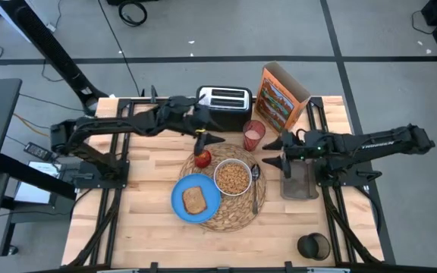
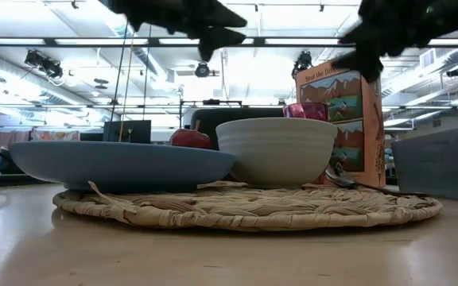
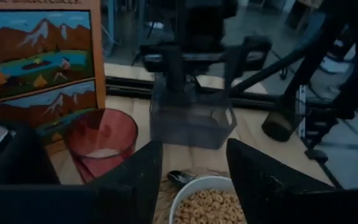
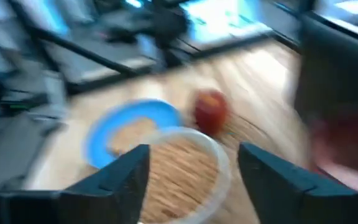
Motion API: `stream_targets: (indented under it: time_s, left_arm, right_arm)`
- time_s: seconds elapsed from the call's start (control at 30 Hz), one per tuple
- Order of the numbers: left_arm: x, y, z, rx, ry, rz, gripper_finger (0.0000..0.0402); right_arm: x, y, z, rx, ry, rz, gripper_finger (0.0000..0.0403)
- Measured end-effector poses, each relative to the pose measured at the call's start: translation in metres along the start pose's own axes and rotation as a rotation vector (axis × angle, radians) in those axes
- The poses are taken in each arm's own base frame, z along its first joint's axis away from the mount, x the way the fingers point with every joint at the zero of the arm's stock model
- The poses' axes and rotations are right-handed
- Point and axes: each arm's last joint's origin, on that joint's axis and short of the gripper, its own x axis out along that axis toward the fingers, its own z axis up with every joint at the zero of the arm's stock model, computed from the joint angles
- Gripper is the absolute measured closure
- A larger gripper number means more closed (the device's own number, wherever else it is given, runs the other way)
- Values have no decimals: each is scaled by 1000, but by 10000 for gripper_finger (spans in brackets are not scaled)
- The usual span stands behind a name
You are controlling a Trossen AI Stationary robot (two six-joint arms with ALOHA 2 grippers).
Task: Arrange a breakfast setting
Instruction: Return to Home Position
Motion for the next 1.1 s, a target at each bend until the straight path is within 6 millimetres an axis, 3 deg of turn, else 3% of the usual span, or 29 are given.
stream_targets:
  time_s: [0.07, 0.2, 0.4, 0.5, 0.57, 0.67, 0.8, 0.93, 1.0, 1.1]
  left_arm:
    - [-11, -4, -8, -24, -24, 2, 226]
    - [-40, -12, -5, -46, -107, 64, 247]
    - [-58, -17, -3, -36, -144, 114, 257]
    - [-59, -22, -5, -165, -126, 89, 257]
    - [-58, -22, -10, -169, -79, 94, 257]
    - [-58, -24, -20, -136, -38, 110, 257]
    - [-59, -37, -44, -67, -42, 71, 257]
    - [-65, -46, -78, -48, -98, 94, 257]
    - [-72, -47, -98, -72, -98, 96, 257]
    - [-88, -51, -110, -88, -158, 74, 257]
  right_arm:
    - [-1, 8, 5, -28, -53, 106, 177]
    - [-7, 20, 16, -75, -159, 285, 255]
    - [-13, 23, 25, -70, -249, 333, 325]
    - [-12, 22, 27, 0, -267, 282, 335]
    - [-8, 18, 25, 77, -271, 143, 338]
    - [0, 13, 17, 39, -208, 44, 338]
    - [11, 13, 12, -124, -126, 193, 337]
    - [19, 1, 8, -154, -116, 176, 337]
    - [17, -2, 4, -177, -135, 230, 337]
    - [8, -6, 3, -190, -209, 276, 337]
